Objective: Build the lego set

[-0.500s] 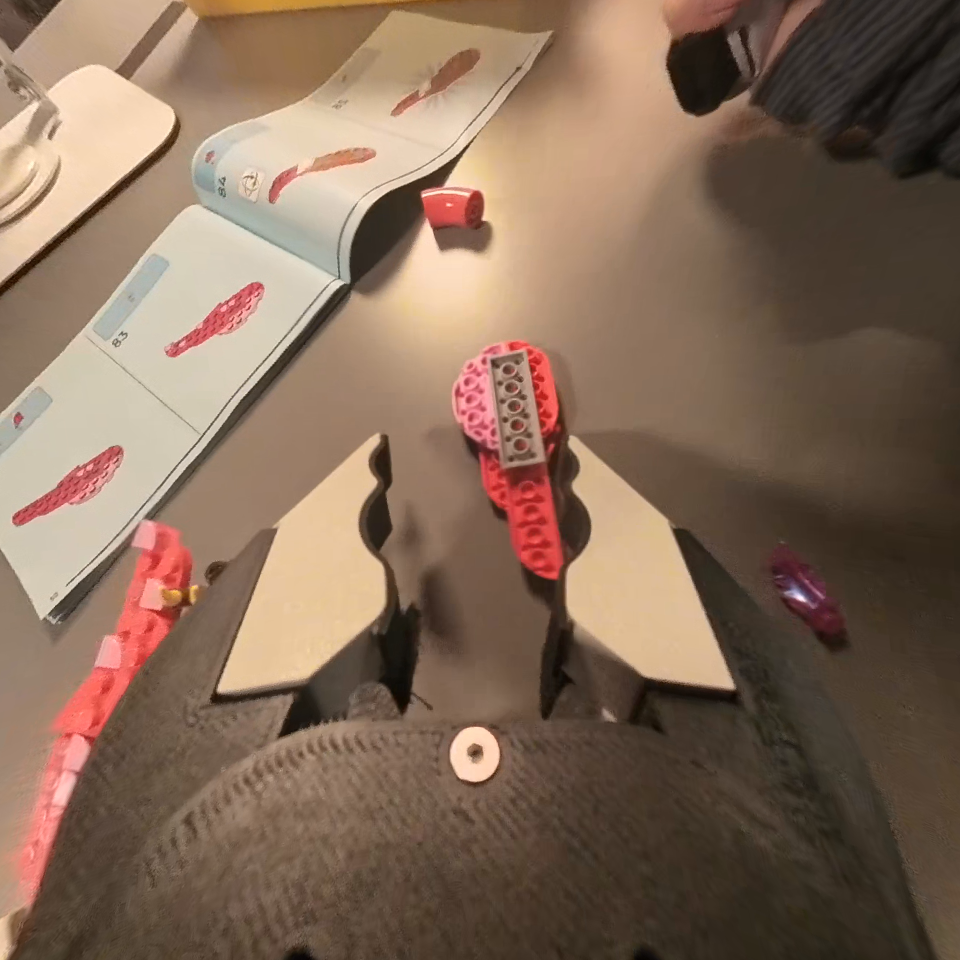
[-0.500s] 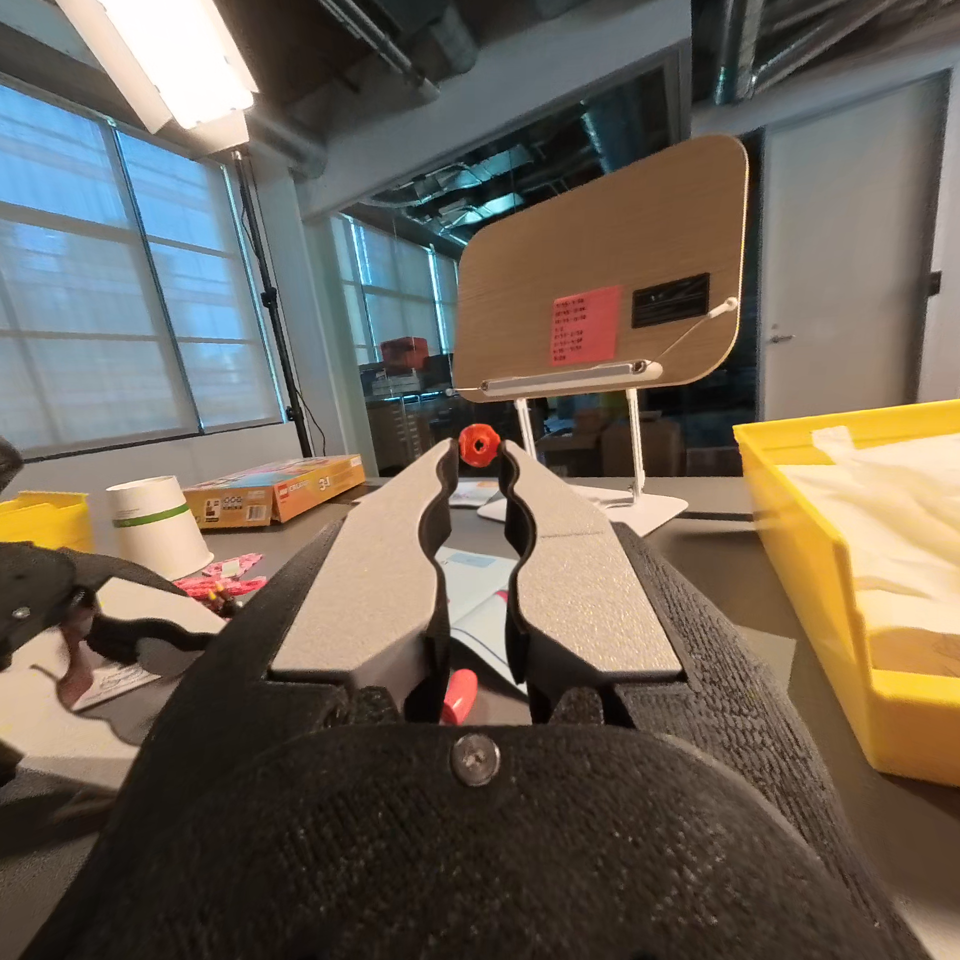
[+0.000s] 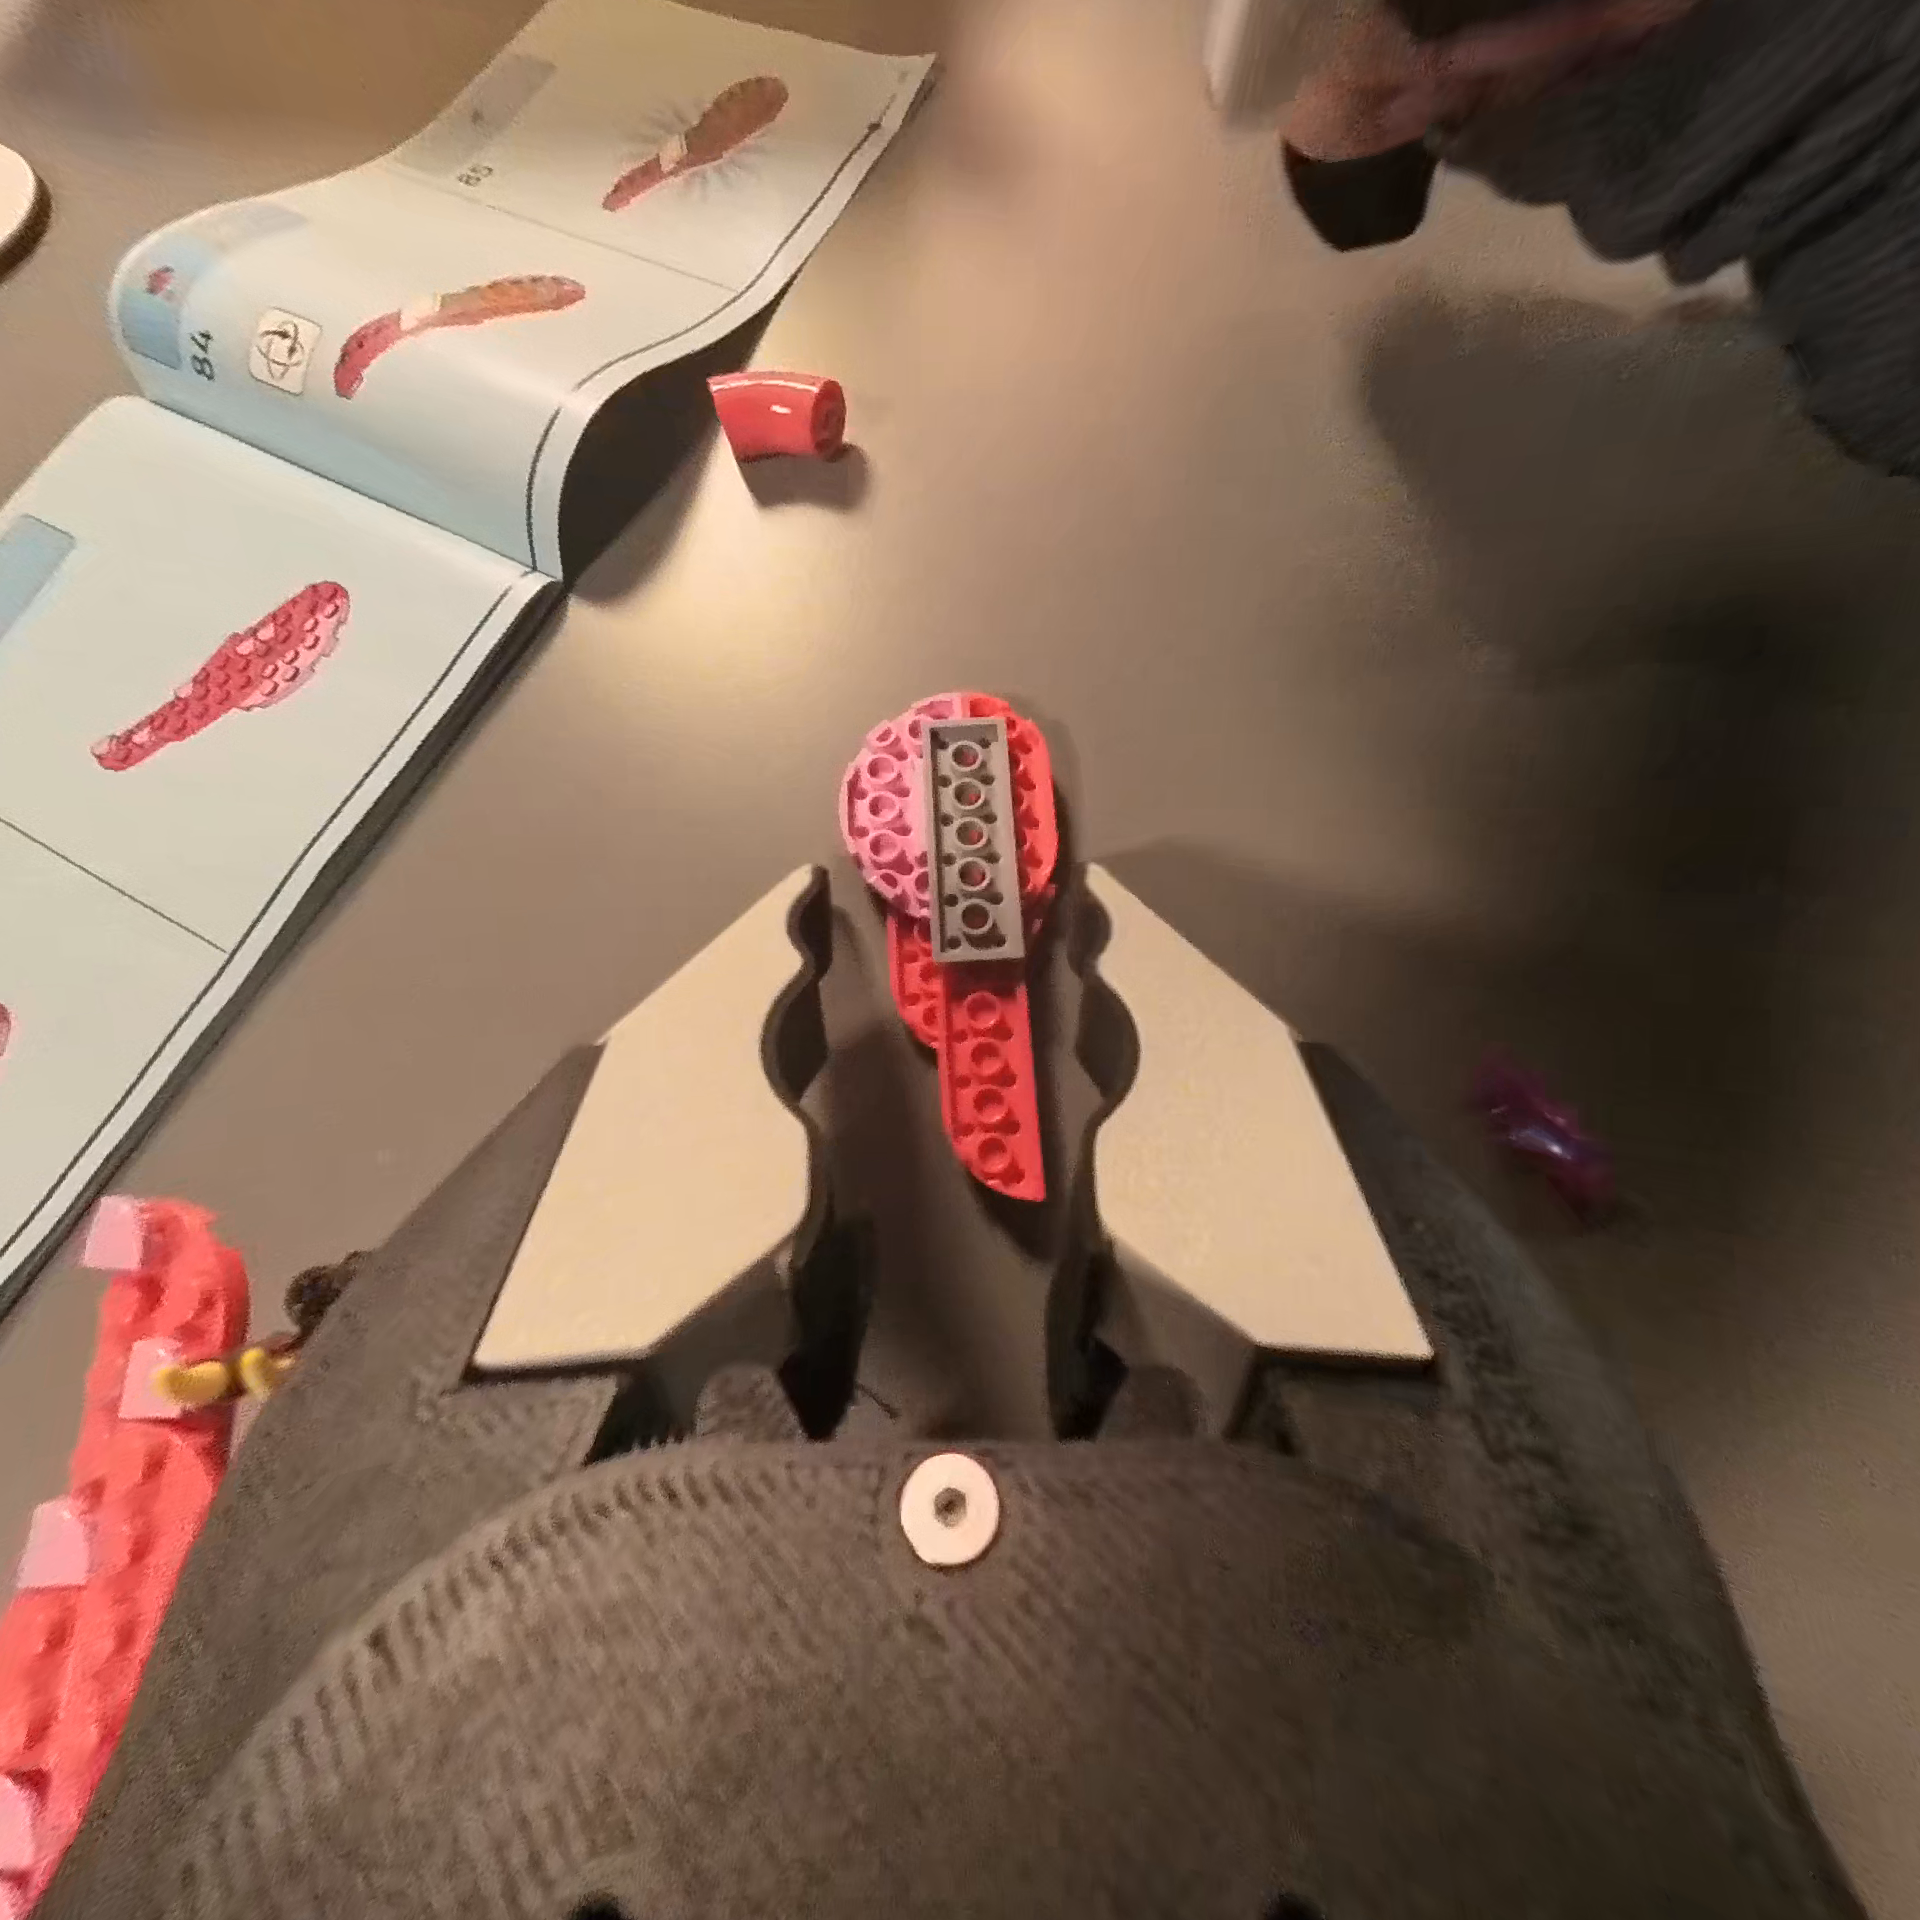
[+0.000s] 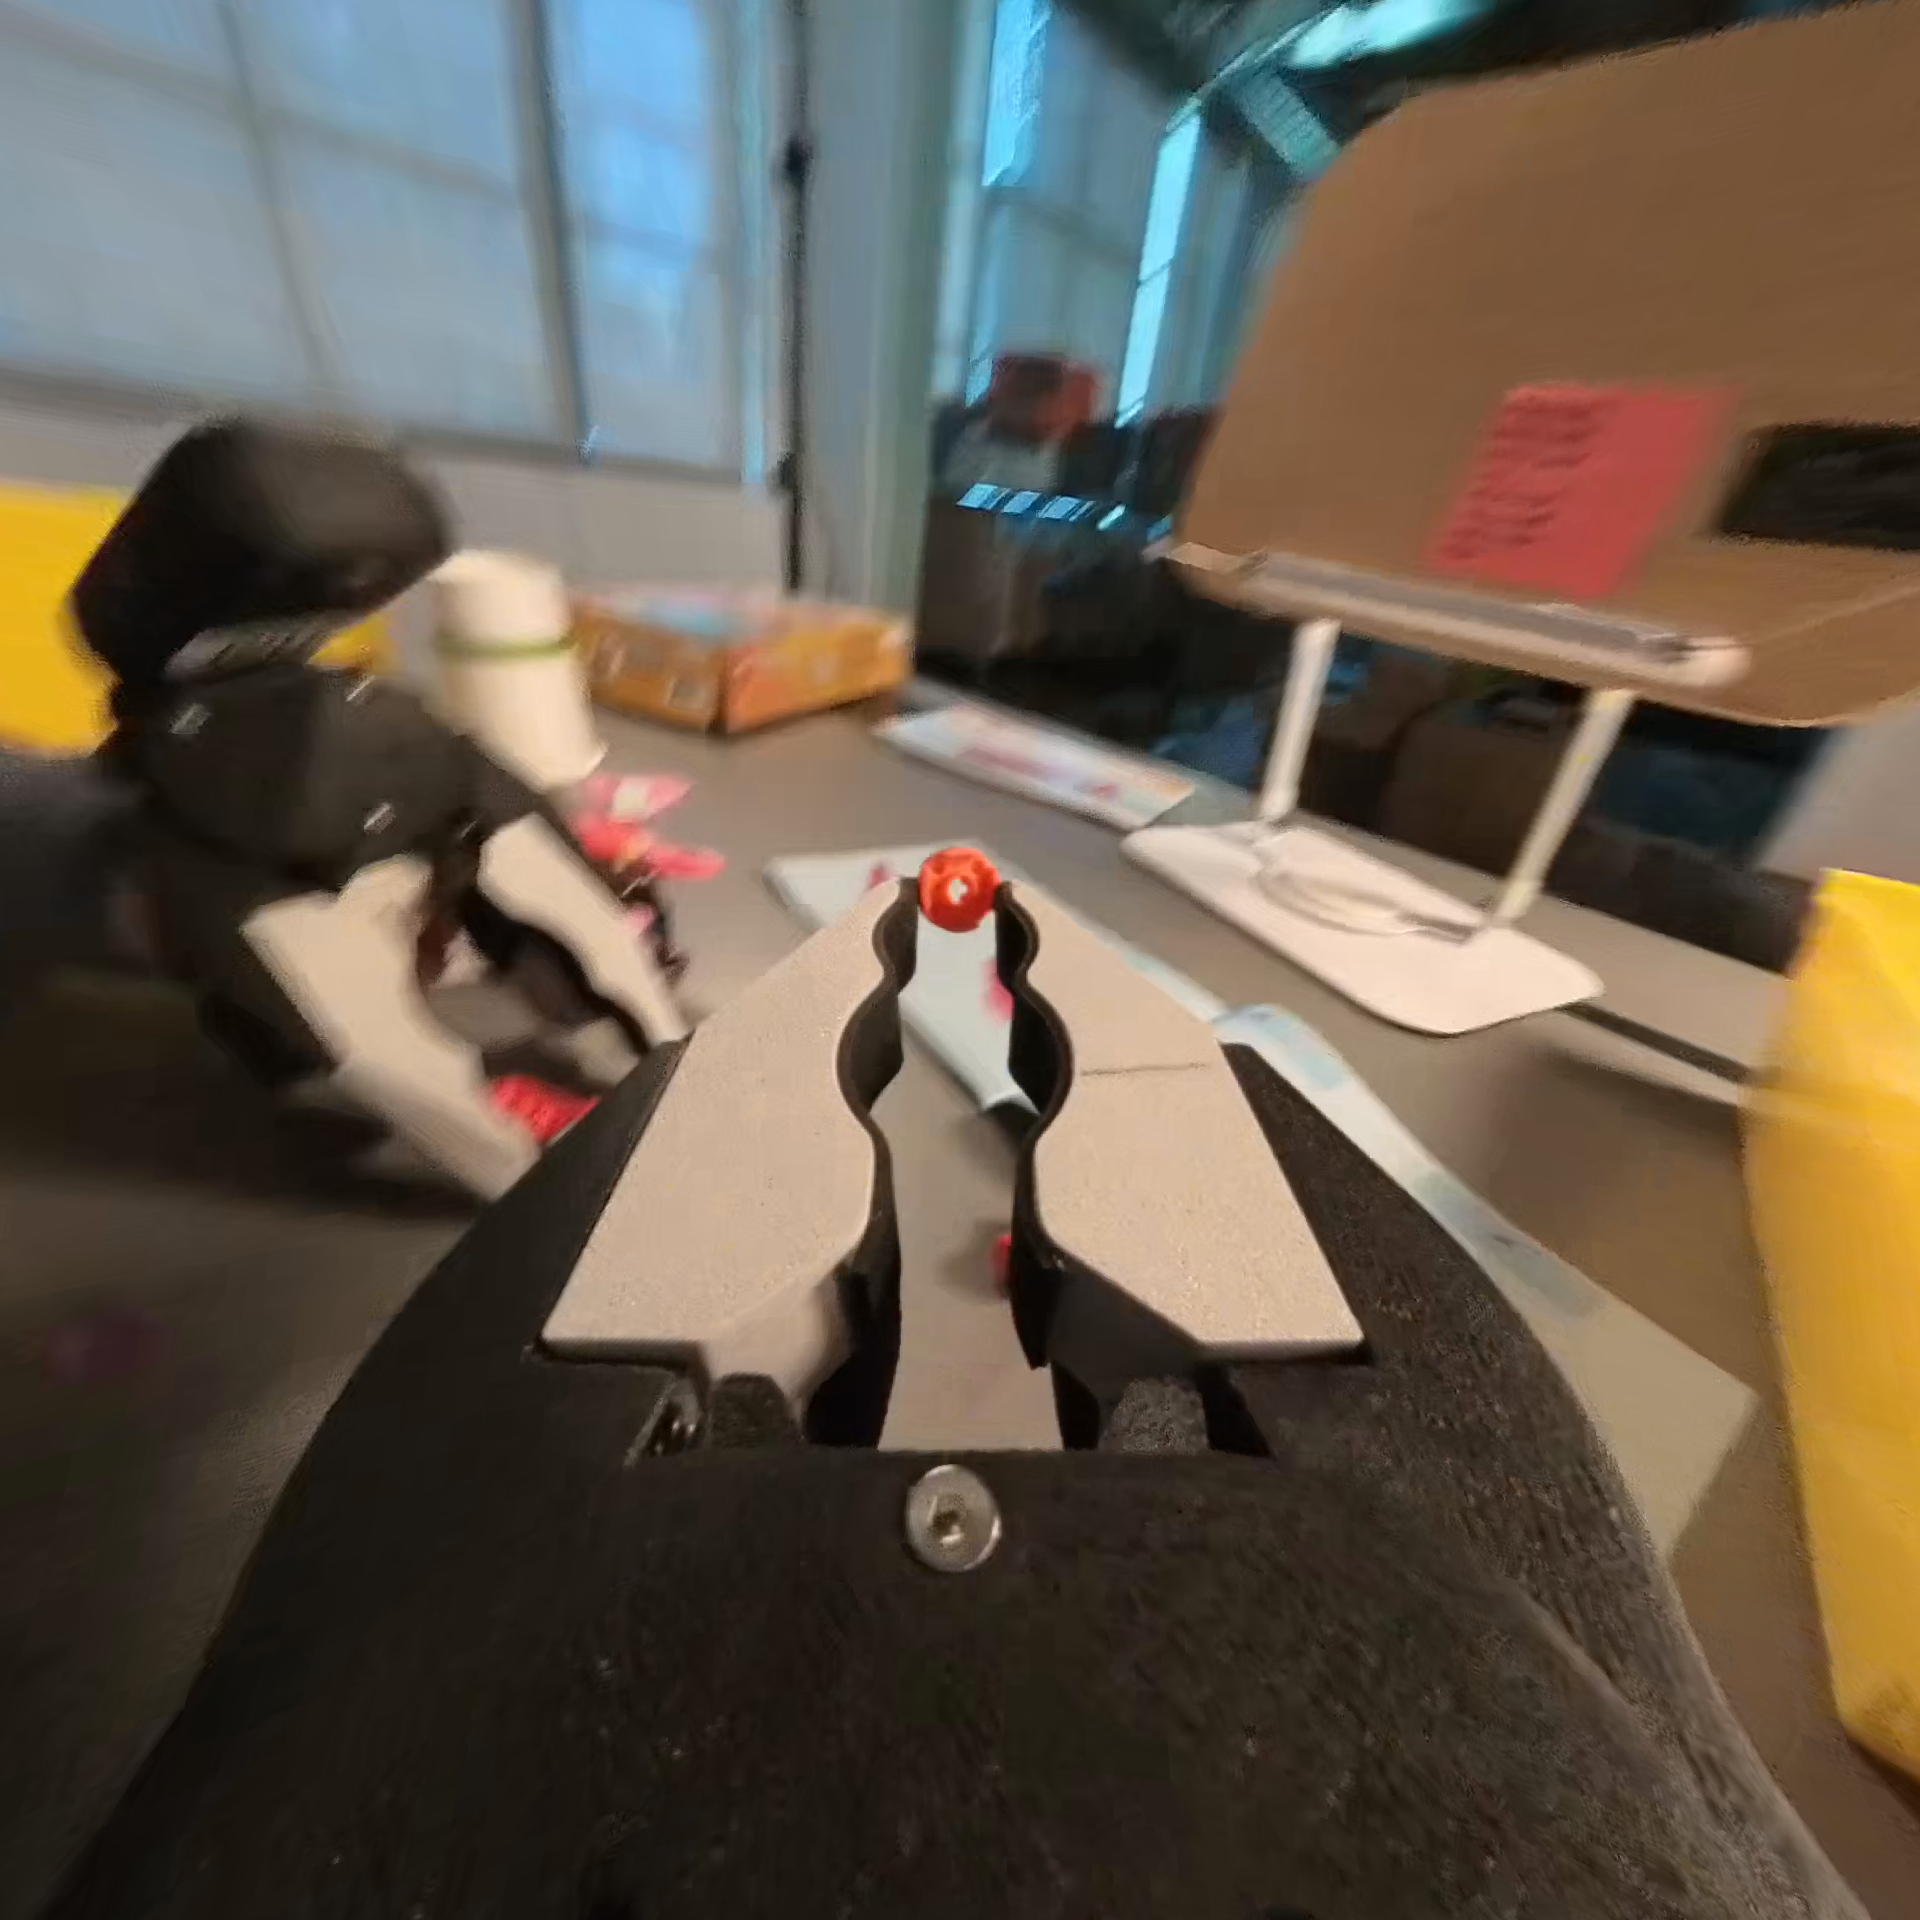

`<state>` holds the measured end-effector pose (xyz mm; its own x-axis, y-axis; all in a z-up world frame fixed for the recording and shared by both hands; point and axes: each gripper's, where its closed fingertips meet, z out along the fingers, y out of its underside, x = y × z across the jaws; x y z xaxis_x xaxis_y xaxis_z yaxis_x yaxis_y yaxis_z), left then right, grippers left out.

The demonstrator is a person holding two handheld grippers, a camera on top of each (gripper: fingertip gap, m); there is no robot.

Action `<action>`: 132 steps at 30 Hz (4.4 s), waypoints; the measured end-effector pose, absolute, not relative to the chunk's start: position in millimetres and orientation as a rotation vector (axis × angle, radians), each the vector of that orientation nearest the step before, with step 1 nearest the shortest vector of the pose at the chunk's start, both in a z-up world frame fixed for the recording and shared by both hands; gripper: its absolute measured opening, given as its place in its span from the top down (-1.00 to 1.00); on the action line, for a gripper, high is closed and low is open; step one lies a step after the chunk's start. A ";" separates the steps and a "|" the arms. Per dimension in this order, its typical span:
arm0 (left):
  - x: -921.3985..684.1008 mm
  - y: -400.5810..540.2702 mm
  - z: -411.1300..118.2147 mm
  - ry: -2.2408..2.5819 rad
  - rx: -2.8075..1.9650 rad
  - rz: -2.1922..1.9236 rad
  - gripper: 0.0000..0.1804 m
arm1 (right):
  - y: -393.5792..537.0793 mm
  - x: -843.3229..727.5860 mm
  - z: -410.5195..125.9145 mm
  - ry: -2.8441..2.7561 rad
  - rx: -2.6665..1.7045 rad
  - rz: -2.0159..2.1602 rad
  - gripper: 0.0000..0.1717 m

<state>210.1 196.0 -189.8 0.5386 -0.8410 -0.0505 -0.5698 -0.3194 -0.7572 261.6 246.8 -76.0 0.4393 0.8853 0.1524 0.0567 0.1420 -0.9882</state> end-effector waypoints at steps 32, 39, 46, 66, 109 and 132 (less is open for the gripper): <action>214.1 188.9 -189.7 1.224 -1.976 -0.469 0.65 | 195.2 222.8 -181.4 -2.367 -1.355 0.153 0.85; 214.1 188.9 -189.8 1.223 -1.978 -0.473 0.65 | 197.6 222.0 -181.3 -2.357 -1.370 0.137 0.78; 213.9 189.0 -189.8 1.223 -1.979 -0.473 0.65 | 199.5 221.1 -181.2 -2.324 -1.417 0.144 0.73; 213.4 189.3 -190.4 1.222 -1.981 -0.477 0.65 | 203.4 219.7 -177.4 -2.232 -1.466 0.172 0.64; 206.9 195.8 -159.3 1.037 -1.949 -0.554 0.67 | 207.0 206.3 -149.7 -1.595 -0.696 -0.473 0.54; 211.2 205.5 -161.9 1.496 -1.151 0.581 0.60 | 217.2 217.2 -158.2 -1.556 -0.889 -0.327 0.87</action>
